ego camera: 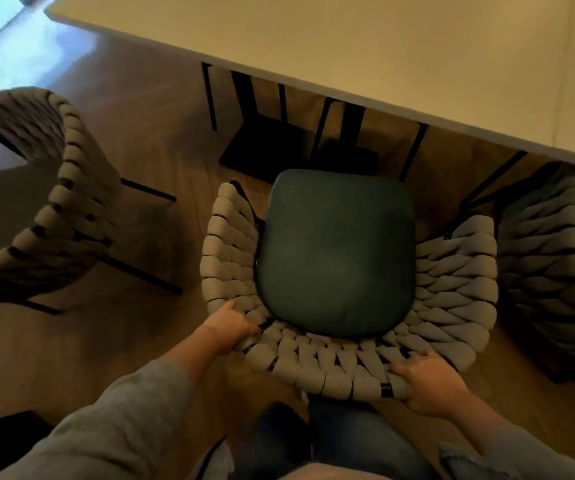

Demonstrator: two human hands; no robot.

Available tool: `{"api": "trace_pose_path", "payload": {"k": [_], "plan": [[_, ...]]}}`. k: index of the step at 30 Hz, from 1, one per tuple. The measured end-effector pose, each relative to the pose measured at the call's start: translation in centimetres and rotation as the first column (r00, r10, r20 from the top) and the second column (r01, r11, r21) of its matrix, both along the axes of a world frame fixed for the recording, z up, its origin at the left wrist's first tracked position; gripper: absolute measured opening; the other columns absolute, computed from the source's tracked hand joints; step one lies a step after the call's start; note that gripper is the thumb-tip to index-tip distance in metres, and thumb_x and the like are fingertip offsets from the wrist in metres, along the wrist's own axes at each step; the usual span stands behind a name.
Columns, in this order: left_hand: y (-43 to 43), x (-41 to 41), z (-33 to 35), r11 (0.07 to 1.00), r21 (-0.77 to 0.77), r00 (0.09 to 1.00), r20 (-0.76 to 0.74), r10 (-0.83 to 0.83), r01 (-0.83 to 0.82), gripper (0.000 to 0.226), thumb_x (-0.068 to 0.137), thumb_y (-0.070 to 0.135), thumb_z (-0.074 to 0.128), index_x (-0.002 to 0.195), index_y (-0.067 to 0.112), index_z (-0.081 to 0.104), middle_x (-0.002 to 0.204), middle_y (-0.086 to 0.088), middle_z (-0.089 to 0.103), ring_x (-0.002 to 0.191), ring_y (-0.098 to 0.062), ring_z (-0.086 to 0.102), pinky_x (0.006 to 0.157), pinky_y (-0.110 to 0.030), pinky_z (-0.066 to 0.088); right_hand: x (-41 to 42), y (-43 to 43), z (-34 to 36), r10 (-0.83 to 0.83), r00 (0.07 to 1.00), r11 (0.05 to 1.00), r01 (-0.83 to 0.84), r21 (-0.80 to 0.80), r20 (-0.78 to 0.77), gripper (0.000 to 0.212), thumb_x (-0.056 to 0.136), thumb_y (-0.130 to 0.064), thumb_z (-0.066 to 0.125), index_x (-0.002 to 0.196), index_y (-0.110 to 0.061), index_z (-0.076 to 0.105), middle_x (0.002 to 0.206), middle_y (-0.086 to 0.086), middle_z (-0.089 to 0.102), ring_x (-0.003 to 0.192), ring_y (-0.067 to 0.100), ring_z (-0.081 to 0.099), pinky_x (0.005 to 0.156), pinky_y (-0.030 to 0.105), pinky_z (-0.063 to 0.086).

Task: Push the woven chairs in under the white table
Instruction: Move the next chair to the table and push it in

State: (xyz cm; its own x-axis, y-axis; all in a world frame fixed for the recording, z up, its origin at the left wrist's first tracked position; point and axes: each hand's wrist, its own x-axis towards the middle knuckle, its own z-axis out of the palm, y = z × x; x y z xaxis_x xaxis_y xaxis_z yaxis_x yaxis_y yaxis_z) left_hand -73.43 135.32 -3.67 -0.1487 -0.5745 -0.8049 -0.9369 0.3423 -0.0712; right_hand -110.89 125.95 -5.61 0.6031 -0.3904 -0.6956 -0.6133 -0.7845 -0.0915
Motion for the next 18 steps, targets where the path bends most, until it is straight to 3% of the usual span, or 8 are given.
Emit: {"api": "trace_pose_path", "payload": {"k": [8,18], "plan": [[-7.1,2.9,0.1,1.0,0.013,1.0,-0.01,-0.012,0.012,0.053,0.096,0.014,0.051,0.145,0.03,0.039,0.131,-0.005,0.056,0.128,-0.026,0.048,0.118,-0.051,0.017,2.7,-6.8,0.1,-0.05,0.999,0.999,0.05,0.002,0.002,0.051,0.086,-0.032,0.053,0.136,-0.038,0.046,0.115,-0.008,0.062,0.107,0.013,0.057,0.095,0.031,0.038],[-16.4,6.0,2.7,0.986,-0.007,0.985,0.042,-0.168,0.168,0.05,0.096,0.015,0.051,0.142,0.031,0.042,0.124,-0.001,0.059,0.118,-0.022,0.053,0.107,-0.042,0.031,6.3,-11.6,1.0,-0.226,0.974,0.974,0.226,0.02,0.004,0.045,0.085,-0.032,0.058,0.127,-0.044,0.05,0.104,-0.017,0.057,0.1,0.006,0.053,0.097,0.029,0.038]]}}
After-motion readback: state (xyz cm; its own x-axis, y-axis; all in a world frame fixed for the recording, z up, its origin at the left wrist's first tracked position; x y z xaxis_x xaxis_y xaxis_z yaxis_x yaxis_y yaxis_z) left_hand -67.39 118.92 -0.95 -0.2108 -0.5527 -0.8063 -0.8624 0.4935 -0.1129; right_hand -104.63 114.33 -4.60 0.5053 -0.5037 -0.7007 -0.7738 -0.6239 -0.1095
